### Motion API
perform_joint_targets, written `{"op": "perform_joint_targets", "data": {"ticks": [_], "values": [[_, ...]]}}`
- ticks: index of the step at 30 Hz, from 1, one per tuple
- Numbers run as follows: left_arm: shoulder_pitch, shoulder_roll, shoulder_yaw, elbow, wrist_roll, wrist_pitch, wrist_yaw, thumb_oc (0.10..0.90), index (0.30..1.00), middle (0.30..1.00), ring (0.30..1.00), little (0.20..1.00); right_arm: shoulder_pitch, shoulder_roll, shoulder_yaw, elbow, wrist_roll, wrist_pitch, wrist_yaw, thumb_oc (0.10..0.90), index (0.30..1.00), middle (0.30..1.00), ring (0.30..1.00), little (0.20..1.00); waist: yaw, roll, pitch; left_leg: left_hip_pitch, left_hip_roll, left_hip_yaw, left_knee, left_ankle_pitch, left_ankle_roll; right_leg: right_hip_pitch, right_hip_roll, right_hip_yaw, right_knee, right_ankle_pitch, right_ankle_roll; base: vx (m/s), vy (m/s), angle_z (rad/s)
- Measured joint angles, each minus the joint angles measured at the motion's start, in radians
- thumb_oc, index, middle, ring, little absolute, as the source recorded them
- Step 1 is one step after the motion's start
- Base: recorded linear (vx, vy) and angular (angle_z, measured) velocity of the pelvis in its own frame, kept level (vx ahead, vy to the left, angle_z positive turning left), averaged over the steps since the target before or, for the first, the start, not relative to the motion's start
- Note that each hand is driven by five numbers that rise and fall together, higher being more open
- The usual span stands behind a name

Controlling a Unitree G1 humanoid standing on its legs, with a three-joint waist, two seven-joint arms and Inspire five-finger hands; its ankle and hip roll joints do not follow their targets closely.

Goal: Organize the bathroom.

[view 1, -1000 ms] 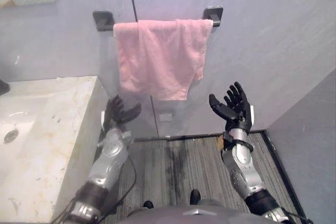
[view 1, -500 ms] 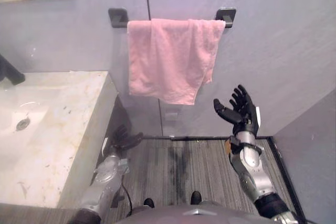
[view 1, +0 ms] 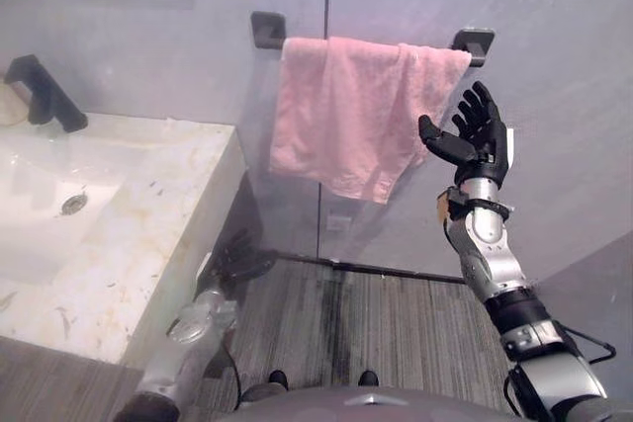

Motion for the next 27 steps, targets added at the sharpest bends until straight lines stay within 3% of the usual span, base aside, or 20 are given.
{"op": "perform_joint_targets", "data": {"ticks": [3,4,5,6,7,14,27], "values": [[0.004,0.013,-0.001,0.0,-0.01,-0.003,-0.031,0.8,0.9,0.9,0.9,0.9,-0.007,-0.001,-0.011,0.01,0.032,0.001,-0.002,0.8,0.9,0.9,0.9,0.9,0.0,0.001,0.001,-0.009,0.0,-0.005,-0.001,0.002,0.002,-0.001,-0.003,-0.012,0.0,-0.001,0.0,0.02,-0.017,0.13],[0.004,0.014,-0.001,0.0,-0.015,-0.003,-0.035,0.8,0.9,0.9,0.9,0.9,-0.007,-0.004,-0.016,0.02,0.033,0.002,0.005,0.61,0.615,0.615,0.615,0.615,0.0,0.001,0.001,-0.009,-0.001,-0.007,-0.002,0.002,0.002,-0.001,-0.004,-0.014,0.0,-0.002,0.0,0.0,0.0,0.0],[0.004,0.014,-0.002,0.0,-0.015,-0.004,-0.038,0.8,0.9,0.9,0.9,0.9,-0.007,-0.007,-0.016,0.023,0.034,0.002,0.006,0.551,0.526,0.526,0.526,0.526,0.001,0.001,0.001,-0.01,-0.001,-0.008,-0.003,0.002,0.002,-0.001,-0.004,-0.014,0.0,-0.002,0.001,0.01,-0.02,0.04],[0.004,0.014,-0.005,0.0,-0.015,-0.006,-0.043,0.8,0.9,0.9,0.9,0.9,-0.007,-0.012,-0.016,0.027,0.035,0.002,0.008,0.551,0.526,0.526,0.526,0.526,0.001,0.002,0.001,-0.011,-0.001,-0.013,-0.003,0.002,0.002,-0.001,-0.004,-0.015,0.0,-0.004,0.002,0.02,-0.018,0.05],[0.004,0.015,-0.014,0.0,-0.018,-0.007,-0.049,0.8,0.9,0.9,0.9,0.9,-0.007,-0.022,-0.016,0.028,0.035,0.002,0.01,0.4,0.3,0.3,0.3,0.3,0.001,0.004,0.002,-0.013,-0.001,-0.017,-0.003,0.003,0.002,-0.001,-0.005,-0.019,0.0,-0.005,0.002,0.02,-0.016,0.06],[0.007,0.016,-0.04,0.0,-0.038,-0.008,-0.086,0.8,0.9,0.9,0.9,0.9,-0.008,-0.063,-0.019,0.048,0.035,0.002,0.023,0.4,0.3,0.3,0.3,0.3,0.003,0.008,0.005,-0.023,0.001,-0.027,-0.002,0.006,0.0,-0.004,-0.002,-0.034,0.0,-0.007,-0.005,0.0,-0.005,0.07],[0.007,0.041,-0.055,0.0,-0.042,-0.011,-0.096,0.8,0.9,0.9,0.9,0.9,-0.014,-0.063,-0.026,0.056,0.033,0.001,0.034,0.4,0.3,0.3,0.3,0.3,0.008,0.018,0.021,-0.024,-0.001,-0.027,-0.003,0.006,0.0,-0.004,-0.004,-0.035,0.0,-0.008,-0.004,0.0,0.0,0.0]]}}
